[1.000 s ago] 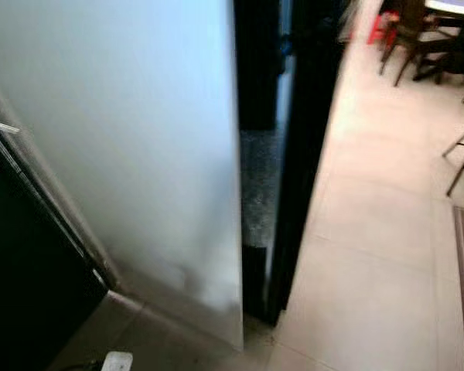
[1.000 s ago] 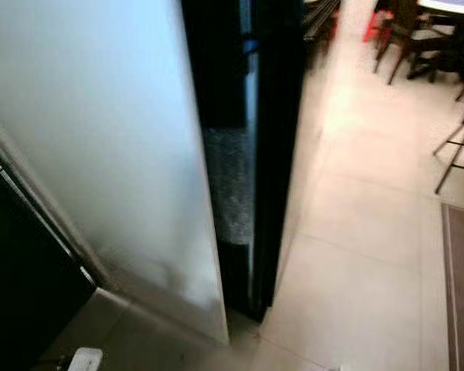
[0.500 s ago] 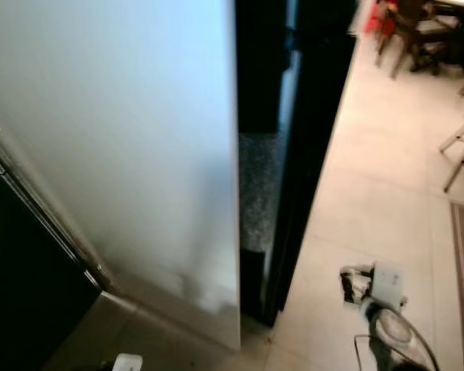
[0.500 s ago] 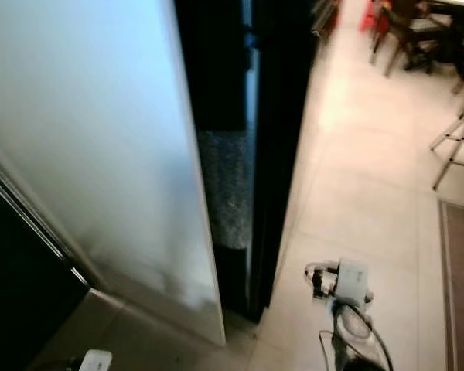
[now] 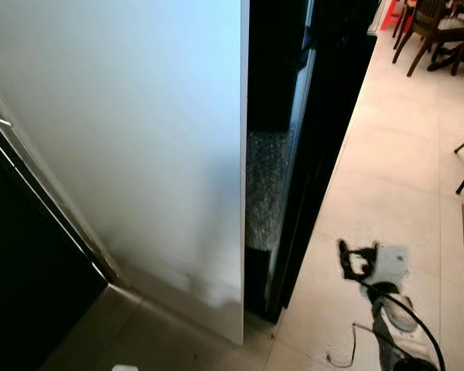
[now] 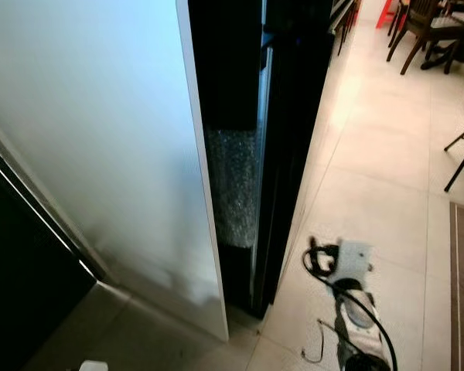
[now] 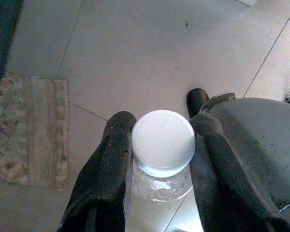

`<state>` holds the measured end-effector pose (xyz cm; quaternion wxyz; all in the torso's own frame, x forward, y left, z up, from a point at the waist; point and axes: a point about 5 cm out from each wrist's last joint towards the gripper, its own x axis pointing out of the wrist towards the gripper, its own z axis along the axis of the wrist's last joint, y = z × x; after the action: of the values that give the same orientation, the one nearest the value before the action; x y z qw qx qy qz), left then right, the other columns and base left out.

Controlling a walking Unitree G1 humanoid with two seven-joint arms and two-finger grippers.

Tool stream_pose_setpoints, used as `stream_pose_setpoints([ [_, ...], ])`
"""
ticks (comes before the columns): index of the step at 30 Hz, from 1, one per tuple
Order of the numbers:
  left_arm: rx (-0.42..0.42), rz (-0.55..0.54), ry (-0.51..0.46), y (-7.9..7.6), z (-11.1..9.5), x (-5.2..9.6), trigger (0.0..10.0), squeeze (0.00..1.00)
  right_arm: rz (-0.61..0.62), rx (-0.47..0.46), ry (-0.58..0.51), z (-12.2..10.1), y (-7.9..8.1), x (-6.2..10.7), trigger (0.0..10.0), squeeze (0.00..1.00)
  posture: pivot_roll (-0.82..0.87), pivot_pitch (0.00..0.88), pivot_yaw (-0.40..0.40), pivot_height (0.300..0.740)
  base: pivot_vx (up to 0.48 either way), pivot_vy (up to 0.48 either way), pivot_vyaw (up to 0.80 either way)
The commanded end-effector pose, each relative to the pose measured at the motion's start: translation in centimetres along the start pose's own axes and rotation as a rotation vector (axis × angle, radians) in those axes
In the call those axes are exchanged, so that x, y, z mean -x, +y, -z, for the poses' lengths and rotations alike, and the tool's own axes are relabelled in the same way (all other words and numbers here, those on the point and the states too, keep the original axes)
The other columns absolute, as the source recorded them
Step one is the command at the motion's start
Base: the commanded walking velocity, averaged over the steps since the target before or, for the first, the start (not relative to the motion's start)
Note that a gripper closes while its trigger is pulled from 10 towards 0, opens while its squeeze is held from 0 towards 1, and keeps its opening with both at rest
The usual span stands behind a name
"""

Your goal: Restocking fridge

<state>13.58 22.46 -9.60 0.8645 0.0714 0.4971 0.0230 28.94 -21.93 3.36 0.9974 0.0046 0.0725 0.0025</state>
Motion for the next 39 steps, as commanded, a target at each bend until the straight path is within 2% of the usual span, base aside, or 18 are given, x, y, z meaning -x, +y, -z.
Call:
stream_pose_setpoints([
  [1, -0.006, -0.015, 0.009, 0.5, 0.5, 0.1, 10.0, 0.0, -0.114, 0.022, -0.016, -0.2, 1.5, 0.2, 10.0, 0.0, -0.11, 0.0, 0.033, 0.74, 0.0, 0.0, 0.0],
  [3, -0.003, -0.015, 0.005, 0.6, 0.6, 0.2, 10.0, 0.0, -0.179, 0.04, -0.071, -1.4, 2.6, 0.4, 10.0, 0.0, -0.11, 0.0, 0.026, 0.74, 0.0, 0.0, 0.0],
  [8, -0.001, -0.017, 0.004, 0.7, 0.6, 0.2, 10.0, 0.0, -0.223, 0.048, -0.105, -2.2, 3.5, 0.9, 10.0, 0.0, -0.11, 0.0, 0.024, 0.74, 0.0, 0.0, 0.0],
  [9, -0.001, -0.016, 0.005, 0.6, 0.6, 0.2, 10.0, 0.0, -0.282, 0.069, -0.102, -2.3, 4.2, 1.4, 10.0, 0.0, -0.11, 0.0, 0.025, 0.74, 0.0, 0.0, 0.0],
  [10, -0.001, -0.016, 0.005, 0.6, 0.6, 0.2, 10.0, 0.0, -0.282, 0.069, -0.102, -2.3, 4.2, 1.4, 10.0, 0.0, -0.11, 0.0, 0.025, 0.74, 0.0, 0.0, 0.0],
  [11, -0.003, -0.013, 0.007, 0.5, 0.6, 0.2, 10.0, 0.0, -0.295, 0.108, -0.101, -2.3, 4.4, 1.5, 10.0, 0.0, -0.11, 0.0, 0.026, 0.74, 0.0, 0.0, 0.0],
  [14, -0.004, -0.011, 0.01, 0.5, 0.6, 0.2, 10.0, 0.0, -0.257, 0.116, -0.11, -3.0, 4.3, 0.9, 10.0, 0.0, -0.11, 0.0, 0.024, 0.74, 0.0, 0.0, 0.0],
  [15, -0.004, -0.011, 0.008, 0.5, 0.5, 0.2, 10.0, 0.0, -0.227, 0.085, -0.118, -3.8, 4.3, 0.0, 10.0, 1.0, -0.11, 0.0, 0.021, 0.74, 0.0, 0.0, 0.0],
  [19, -0.003, -0.01, 0.006, 0.4, 0.5, 0.1, 10.0, 0.0, -0.186, 0.096, -0.13, -5.1, 4.5, -1.3, 10.0, 1.0, -0.1, 0.0, 0.016, 0.74, 0.0, 0.0, 0.0],
  [22, 0.009, -0.016, 0.001, 0.4, 0.3, 0.1, 10.0, 0.0, -0.174, 0.069, -0.161, -6.9, 5.5, -2.9, 10.0, 1.0, -0.09, 0.0, 0.006, 0.74, 0.0, 0.0, 0.0],
  [24, 0.009, -0.016, 0.0, 0.4, 0.3, 0.1, 10.0, 0.0, -0.181, 0.074, -0.162, -7.1, 5.7, -3.0, 10.0, 1.0, -0.09, 0.0, 0.006, 0.74, 0.0, 0.0, 0.0],
  [26, 0.011, -0.017, -0.001, 0.4, 0.3, 0.1, 10.0, 0.0, -0.216, 0.09, -0.169, -7.7, 6.7, -3.6, 10.0, 1.0, -0.09, 0.0, 0.007, 0.74, 0.0, 0.0, 0.0],
  [30, 0.012, -0.016, 0.0, 0.3, 0.4, 0.1, 10.0, 0.0, -0.214, 0.096, -0.168, -7.7, 6.8, -3.7, 10.0, 1.0, -0.08, 0.0, 0.01, 0.74, 0.0, 0.0, 0.0],
  [33, 0.007, -0.012, 0.006, 0.3, 0.5, 0.1, 10.0, 0.0, -0.142, 0.111, -0.173, -8.4, 6.6, -4.6, 10.0, 1.0, -0.09, 0.0, 0.018, 0.74, 0.0, 0.0, 0.0],
  [34, 0.007, -0.012, 0.007, 0.3, 0.5, 0.1, 10.0, 0.0, -0.126, 0.106, -0.185, -8.9, 6.5, -4.9, 10.0, 0.93, -0.09, 0.0, 0.018, 0.74, 0.0, 0.0, 0.0],
  [35, 0.008, -0.012, 0.007, 0.3, 0.5, 0.1, 10.0, 0.0, -0.12, 0.106, -0.189, -9.1, 6.4, -5.0, 10.0, 0.6, -0.09, 0.0, 0.018, 0.74, 0.0, 0.0, 0.0],
  [36, 0.008, -0.011, 0.007, 0.3, 0.5, 0.1, 10.0, 0.0, -0.115, 0.104, -0.193, -9.3, 6.4, -5.2, 10.0, 0.0, -0.09, 0.0, 0.018, 0.74, 0.0, 0.0, 0.0],
  [39, 0.008, -0.01, 0.004, 0.3, 0.4, 0.1, 10.0, 0.0, -0.13, 0.096, -0.198, -9.8, 6.7, -5.5, 10.0, 0.0, -0.08, 0.0, 0.016, 0.74, 0.0, 0.0, 0.0],
])
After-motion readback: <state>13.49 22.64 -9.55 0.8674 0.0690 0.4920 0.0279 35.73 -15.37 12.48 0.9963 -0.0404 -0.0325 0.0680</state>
